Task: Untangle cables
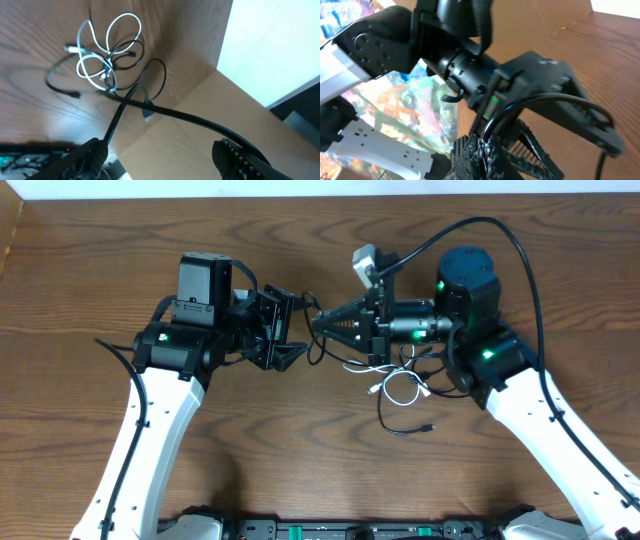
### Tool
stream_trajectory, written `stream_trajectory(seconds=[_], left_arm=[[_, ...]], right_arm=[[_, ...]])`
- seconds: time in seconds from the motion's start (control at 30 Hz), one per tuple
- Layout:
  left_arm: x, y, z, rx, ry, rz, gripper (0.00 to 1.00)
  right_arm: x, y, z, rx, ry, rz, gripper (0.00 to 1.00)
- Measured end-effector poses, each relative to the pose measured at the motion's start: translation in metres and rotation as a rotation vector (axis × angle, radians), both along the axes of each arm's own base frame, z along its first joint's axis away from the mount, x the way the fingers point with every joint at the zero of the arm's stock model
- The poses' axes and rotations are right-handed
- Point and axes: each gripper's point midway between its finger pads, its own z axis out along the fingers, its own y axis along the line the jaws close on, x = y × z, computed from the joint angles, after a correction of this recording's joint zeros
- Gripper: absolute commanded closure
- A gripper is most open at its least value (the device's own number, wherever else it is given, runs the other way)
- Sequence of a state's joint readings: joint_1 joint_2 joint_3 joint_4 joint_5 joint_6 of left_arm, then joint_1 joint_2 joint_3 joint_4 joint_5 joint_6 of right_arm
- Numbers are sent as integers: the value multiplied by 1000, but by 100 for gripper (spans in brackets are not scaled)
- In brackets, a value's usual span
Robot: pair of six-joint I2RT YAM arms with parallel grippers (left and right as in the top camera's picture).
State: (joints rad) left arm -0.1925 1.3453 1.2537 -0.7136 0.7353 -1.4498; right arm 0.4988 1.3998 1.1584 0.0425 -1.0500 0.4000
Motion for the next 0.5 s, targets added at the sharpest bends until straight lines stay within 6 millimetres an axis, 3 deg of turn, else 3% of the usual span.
stream_trajectory(seconds=[0.27,0.5], left_arm=[[7,14,0,-30,52,86,28],[13,31,-1,-30,64,139,28]], right_arm=[[-6,6,0,1,-3,18,99],[1,5,-6,-22,23,-29,99]])
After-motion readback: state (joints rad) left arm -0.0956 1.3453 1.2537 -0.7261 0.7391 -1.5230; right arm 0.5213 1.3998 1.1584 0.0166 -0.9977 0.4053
